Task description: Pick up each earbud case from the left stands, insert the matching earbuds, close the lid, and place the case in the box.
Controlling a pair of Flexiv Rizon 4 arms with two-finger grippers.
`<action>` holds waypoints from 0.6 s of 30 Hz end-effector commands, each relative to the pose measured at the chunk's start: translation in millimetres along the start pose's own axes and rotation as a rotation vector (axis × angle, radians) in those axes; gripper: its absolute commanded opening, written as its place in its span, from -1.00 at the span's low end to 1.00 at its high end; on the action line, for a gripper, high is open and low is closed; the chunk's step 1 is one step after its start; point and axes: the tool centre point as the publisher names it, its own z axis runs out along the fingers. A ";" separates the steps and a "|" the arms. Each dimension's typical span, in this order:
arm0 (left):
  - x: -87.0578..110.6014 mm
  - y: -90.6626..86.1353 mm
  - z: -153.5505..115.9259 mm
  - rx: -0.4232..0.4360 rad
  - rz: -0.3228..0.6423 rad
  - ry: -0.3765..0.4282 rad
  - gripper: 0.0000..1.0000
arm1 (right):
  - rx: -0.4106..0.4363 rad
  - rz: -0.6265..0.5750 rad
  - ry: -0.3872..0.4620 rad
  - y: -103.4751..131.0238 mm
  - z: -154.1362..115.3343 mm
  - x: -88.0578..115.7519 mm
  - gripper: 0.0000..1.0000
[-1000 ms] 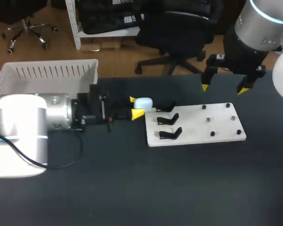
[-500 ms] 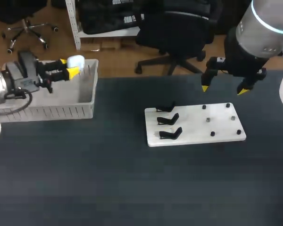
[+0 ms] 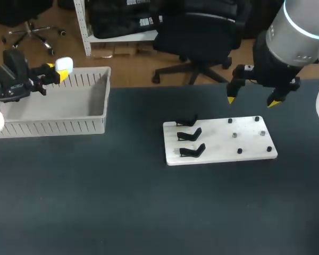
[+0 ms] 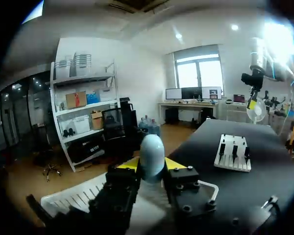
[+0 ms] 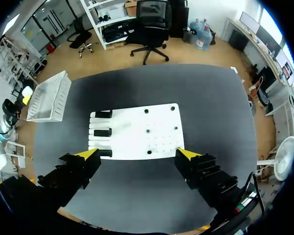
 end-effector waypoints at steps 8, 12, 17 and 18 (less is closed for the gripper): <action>-11.0 0.3 -6.8 -0.022 0.036 -0.001 1.00 | 0.001 0.002 -0.008 -0.5 -0.6 2.6 1.00; -18.3 -9.0 -12.9 0.000 0.051 -0.011 1.00 | 0.001 0.002 -0.008 -0.5 -0.6 2.6 1.00; -25.6 -16.0 -17.2 0.019 0.062 -0.030 1.00 | 0.001 0.002 -0.008 -0.5 -0.6 2.6 1.00; -25.6 -16.0 -17.2 0.019 0.062 -0.030 1.00 | 0.001 0.002 -0.008 -0.5 -0.6 2.6 1.00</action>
